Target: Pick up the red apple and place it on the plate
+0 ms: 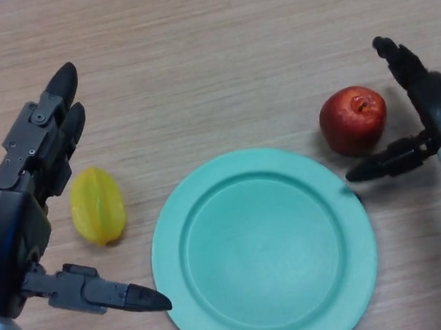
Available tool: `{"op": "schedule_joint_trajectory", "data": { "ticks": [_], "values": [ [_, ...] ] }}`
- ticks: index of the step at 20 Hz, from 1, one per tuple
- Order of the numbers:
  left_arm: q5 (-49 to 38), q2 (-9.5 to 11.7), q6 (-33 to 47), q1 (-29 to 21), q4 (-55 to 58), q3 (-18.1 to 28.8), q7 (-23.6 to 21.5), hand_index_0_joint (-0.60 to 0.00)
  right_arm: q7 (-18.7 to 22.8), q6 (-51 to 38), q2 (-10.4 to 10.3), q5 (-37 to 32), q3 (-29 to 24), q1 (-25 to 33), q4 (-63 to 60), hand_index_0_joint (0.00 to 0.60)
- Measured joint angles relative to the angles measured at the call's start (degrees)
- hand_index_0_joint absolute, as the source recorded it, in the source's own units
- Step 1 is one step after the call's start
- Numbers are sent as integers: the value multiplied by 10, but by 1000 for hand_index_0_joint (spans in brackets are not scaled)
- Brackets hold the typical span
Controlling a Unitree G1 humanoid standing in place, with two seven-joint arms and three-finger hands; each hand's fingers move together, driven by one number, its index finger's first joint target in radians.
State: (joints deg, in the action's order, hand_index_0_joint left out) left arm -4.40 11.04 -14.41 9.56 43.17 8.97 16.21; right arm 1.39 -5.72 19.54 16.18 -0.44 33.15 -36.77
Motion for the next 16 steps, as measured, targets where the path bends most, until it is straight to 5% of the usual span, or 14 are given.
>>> {"op": "schedule_joint_trajectory", "data": {
  "ticks": [2, 6, 9, 12, 16],
  "values": [
    [-19, -1, 2, 4, 0, 3, 0, 0, 27, -6, 0, 43, -2, 9, -26, 600],
    [-19, -5, 7, 13, -5, 31, 0, 0, 26, 6, -6, 35, -4, -16, 63, 600],
    [-19, -8, 9, 17, -3, 32, 0, 0, 19, 94, -43, -31, -8, -73, 234, 600],
    [-19, -10, 13, 22, -2, 32, 0, 0, -22, 191, -75, -49, 37, -155, 413, 600],
    [-18, -11, 17, 27, 0, 34, 0, 0, -35, 195, -86, -17, 147, -259, 493, 600]
  ]
}}
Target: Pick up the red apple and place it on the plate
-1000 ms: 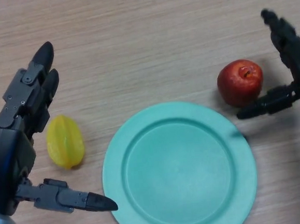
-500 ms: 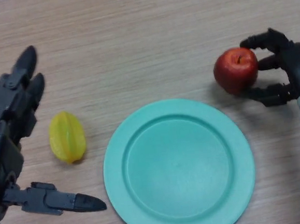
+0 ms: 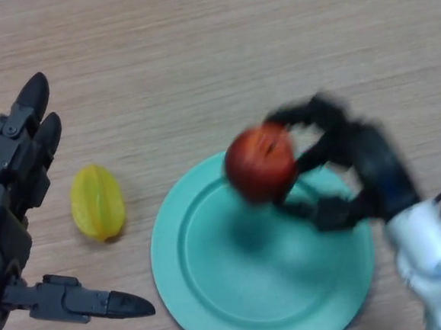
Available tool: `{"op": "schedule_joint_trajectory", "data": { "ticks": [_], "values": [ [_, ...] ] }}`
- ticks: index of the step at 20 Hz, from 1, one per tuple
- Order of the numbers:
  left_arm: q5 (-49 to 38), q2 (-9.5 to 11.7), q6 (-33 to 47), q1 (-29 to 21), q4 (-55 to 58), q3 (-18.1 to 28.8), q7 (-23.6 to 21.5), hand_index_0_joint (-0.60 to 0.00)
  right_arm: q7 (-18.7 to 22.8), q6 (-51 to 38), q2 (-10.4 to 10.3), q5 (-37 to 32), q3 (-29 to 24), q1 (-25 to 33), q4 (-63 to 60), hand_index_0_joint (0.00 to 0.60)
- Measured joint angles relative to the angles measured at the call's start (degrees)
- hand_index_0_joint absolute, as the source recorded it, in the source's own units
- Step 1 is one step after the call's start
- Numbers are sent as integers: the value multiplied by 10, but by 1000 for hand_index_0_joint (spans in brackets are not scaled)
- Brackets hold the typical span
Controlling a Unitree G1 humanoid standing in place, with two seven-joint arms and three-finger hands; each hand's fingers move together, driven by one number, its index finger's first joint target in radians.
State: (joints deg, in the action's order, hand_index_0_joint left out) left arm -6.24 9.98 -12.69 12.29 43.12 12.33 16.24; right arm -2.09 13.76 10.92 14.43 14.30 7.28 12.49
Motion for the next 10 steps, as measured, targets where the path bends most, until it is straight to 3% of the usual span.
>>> {"op": "schedule_joint_trajectory", "data": {
  "ticks": [4, 5, 8, 9, 10],
  "values": [
    [-1, 0, 0, 1, 3, 0, 0, 0, -4, -9, 0, 1, 34, -37, -2, 600],
    [-1, 0, 0, 1, 5, 1, 1, 0, -14, -16, 0, 1, 34, -43, -1, 550],
    [-1, 0, -1, 0, 14, 1, 4, 0, -40, -16, 1, 1, 38, -49, 10, 150],
    [-1, 0, -1, -1, 20, 2, 5, 0, -54, -14, 2, 1, 38, -49, 27, 48],
    [-1, 0, -8, -7, 29, 5, 6, 0, -82, -1, 2, 0, 38, -48, 70, 0]
  ]
}}
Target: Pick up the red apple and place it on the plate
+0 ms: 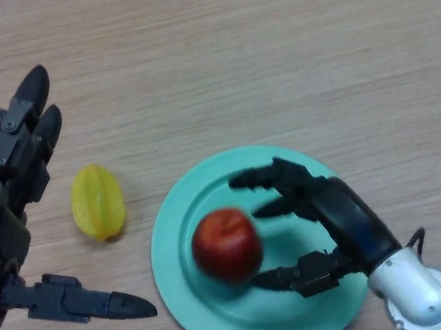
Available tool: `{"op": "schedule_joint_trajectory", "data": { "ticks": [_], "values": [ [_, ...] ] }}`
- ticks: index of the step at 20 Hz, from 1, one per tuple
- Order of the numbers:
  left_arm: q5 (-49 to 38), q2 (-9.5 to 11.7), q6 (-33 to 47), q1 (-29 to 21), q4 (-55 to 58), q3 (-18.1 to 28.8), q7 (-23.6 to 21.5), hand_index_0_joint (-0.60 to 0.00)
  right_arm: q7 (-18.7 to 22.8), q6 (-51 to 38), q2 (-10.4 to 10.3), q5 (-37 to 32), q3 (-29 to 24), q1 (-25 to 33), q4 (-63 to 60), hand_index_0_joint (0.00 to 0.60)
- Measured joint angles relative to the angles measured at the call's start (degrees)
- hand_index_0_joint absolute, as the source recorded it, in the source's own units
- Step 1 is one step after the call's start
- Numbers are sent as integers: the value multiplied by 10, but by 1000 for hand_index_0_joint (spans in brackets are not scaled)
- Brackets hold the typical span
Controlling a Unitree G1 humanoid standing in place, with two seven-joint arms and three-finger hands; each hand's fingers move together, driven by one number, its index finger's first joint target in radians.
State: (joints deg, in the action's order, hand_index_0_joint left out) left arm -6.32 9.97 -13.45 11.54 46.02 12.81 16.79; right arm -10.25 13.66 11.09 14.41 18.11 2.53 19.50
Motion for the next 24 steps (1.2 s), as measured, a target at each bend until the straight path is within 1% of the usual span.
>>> {"op": "schedule_joint_trajectory", "data": {
  "ticks": [1, 3, 4, 5, 6, 7, 8, 9, 10, 11, 13, 16, 17, 19, 20, 24],
  "values": [
    [0, 0, -3, -5, 4, 4, 0, 0, -11, 0, 0, -7, 0, 6, 23, 0],
    [0, 2, -17, -13, 17, 7, 0, 0, -19, 32, 0, -38, -10, 30, 67, 0],
    [-1, 4, -28, -22, 18, 7, 1, 0, -28, 42, -1, -57, -27, 41, 81, 0],
    [-1, 6, -35, -26, 18, 8, 1, 0, -40, 52, -1, -58, -43, 44, 95, 0],
    [-1, 7, -38, -29, 18, 7, 1, 0, -58, 65, -1, -87, -75, 44, 118, 0],
    [-1, 7, -38, -30, 18, 7, 1, 0, -71, 72, 0, -109, -100, 40, 139, 0],
    [-1, 7, -38, -31, 17, 6, 1, 0, -75, 73, 3, -128, -133, 29, 167, 0],
    [-1, 7, -38, -31, 16, 6, 1, 0, -75, 74, 7, -146, -152, 19, 183, 0],
    [-1, 7, -38, -30, 11, 3, 1, 0, -82, 90, 19, -181, -179, 1, 206, 0],
    [-1, 7, -38, -29, 6, 3, 1, 0, -90, 94, 24, -213, -197, -9, 210, 0],
    [-1, 7, -38, -32, -8, 2, 1, 0, -91, 115, 26, -235, -226, -20, 224, 0],
    [-21, 15, -38, -46, -12, 8, 1, 0, -90, 116, 30, -258, -238, -29, 237, 0],
    [-22, 15, -38, -49, -17, 8, 1, 0, -90, 116, 30, -258, -240, -30, 241, 0],
    [-21, 16, -36, -49, -31, 8, 1, 0, -90, 116, 34, -281, -255, -33, 244, 0],
    [-22, 16, -36, -49, -31, 8, 1, 0, -89, 121, 37, -280, -256, -36, 246, 0],
    [-22, 23, -34, -52, -35, 8, 1, 0, -89, 140, 37, -278, -253, -35, 246, 0]
  ]
}}
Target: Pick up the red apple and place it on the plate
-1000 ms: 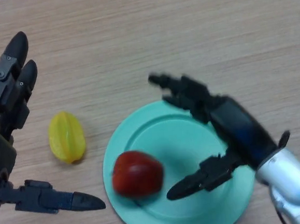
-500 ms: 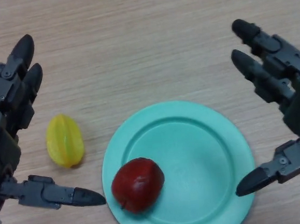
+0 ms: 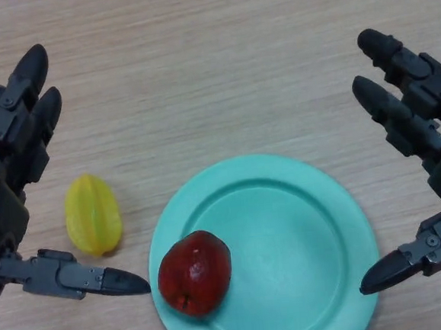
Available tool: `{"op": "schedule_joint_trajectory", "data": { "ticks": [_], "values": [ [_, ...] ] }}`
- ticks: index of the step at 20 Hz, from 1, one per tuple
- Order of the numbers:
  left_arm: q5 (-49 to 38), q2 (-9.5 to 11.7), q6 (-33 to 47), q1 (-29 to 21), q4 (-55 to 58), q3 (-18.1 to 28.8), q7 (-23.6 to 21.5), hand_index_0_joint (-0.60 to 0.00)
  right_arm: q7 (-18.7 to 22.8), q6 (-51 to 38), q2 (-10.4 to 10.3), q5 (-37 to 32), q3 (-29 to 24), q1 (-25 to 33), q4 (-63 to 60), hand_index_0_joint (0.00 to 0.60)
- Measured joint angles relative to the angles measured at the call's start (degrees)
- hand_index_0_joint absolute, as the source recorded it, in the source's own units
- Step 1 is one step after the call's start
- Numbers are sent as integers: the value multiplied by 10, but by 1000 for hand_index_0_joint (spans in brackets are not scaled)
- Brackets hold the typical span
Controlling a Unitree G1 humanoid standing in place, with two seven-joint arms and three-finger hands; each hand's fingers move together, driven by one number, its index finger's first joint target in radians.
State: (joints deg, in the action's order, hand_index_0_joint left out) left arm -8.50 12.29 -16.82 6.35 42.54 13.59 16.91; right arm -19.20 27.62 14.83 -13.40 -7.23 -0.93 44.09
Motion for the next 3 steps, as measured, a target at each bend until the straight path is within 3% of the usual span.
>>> {"op": "schedule_joint_trajectory", "data": {
  "ticks": [3],
  "values": [
    [0, 0, 0, 0, -5, 0, 0, 0, 0, 7, 1, 0, 0, 11, 0, 0]
  ]
}}
